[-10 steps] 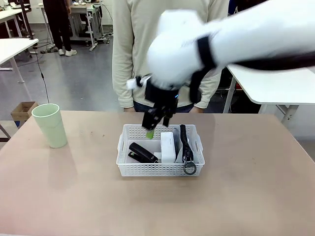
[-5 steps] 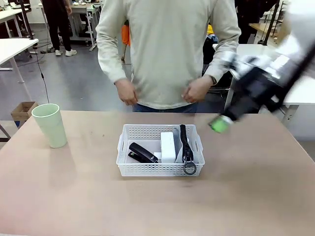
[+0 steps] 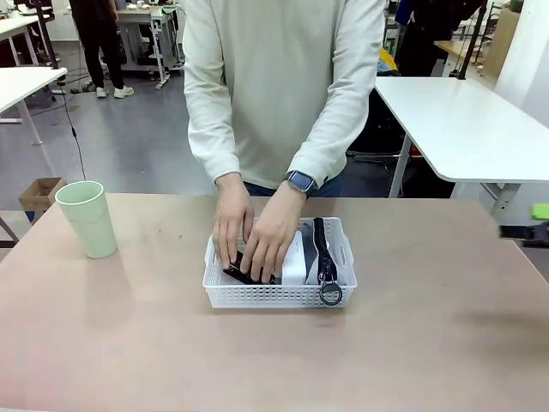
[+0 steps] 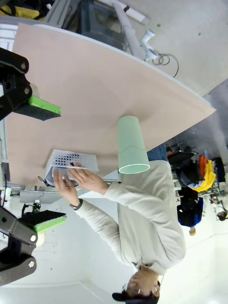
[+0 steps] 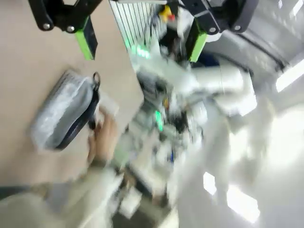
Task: Efficiently arrange items inside the basket to fit them all.
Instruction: Pick up the Stapler and place it inside the Organizing basket, then pick up the Reusable plastic cup and place it inside the Organizing basket.
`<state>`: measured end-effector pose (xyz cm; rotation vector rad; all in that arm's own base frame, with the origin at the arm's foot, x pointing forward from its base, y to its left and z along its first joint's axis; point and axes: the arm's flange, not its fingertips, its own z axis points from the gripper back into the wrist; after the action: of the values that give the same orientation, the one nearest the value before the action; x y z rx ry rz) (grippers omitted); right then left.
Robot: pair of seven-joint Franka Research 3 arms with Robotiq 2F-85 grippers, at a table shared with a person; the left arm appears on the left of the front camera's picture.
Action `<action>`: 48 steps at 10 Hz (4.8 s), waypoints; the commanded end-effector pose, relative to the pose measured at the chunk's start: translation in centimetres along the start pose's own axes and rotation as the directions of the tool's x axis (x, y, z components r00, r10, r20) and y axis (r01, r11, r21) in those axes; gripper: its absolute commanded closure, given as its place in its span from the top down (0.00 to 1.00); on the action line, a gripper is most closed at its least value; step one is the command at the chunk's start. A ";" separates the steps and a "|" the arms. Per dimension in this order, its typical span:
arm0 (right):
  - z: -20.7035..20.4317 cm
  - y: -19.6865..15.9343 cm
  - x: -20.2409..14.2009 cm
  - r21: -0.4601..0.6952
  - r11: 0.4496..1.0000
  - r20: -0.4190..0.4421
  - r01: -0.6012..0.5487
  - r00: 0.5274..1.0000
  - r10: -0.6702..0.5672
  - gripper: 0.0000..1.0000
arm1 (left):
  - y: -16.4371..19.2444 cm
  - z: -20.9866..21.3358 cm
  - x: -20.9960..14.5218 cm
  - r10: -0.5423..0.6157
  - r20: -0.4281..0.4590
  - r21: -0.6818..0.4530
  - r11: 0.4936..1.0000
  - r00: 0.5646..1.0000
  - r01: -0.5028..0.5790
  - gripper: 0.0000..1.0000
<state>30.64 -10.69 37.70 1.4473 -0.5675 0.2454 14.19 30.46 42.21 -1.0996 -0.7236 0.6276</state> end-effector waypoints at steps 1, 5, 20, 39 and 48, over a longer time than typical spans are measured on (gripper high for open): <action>-2.6 0.9 -9.6 0.079 0.992 0.415 0.098 0.902 -0.122 1.00 | -0.1 0.0 -0.2 -0.018 0.012 -0.022 1.000 1.000 0.019 1.00; 5.2 -3.6 -1.5 0.014 0.991 0.291 0.135 0.947 -0.134 1.00 | -0.1 0.0 -0.2 -0.018 0.012 -0.022 1.000 1.000 0.019 1.00; 5.2 -3.6 -1.5 0.014 0.991 0.291 0.135 0.947 -0.134 1.00 | -0.1 0.0 -0.2 -0.018 0.012 -0.022 1.000 1.000 0.019 1.00; 5.2 -3.6 -1.5 0.014 0.991 0.291 0.135 0.947 -0.134 1.00 | -9.8 -19.1 -1.2 -0.704 -0.417 -0.465 0.709 0.575 0.530 1.00; 5.2 -3.6 -1.5 0.014 0.991 0.291 0.135 0.947 -0.134 1.00 | -4.4 -20.9 1.7 -0.923 -0.023 -0.544 0.333 0.383 0.770 1.00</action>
<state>30.47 -15.86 33.67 1.5144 -0.7118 -0.0906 32.49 19.18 40.30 -0.9352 -1.1259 -0.7257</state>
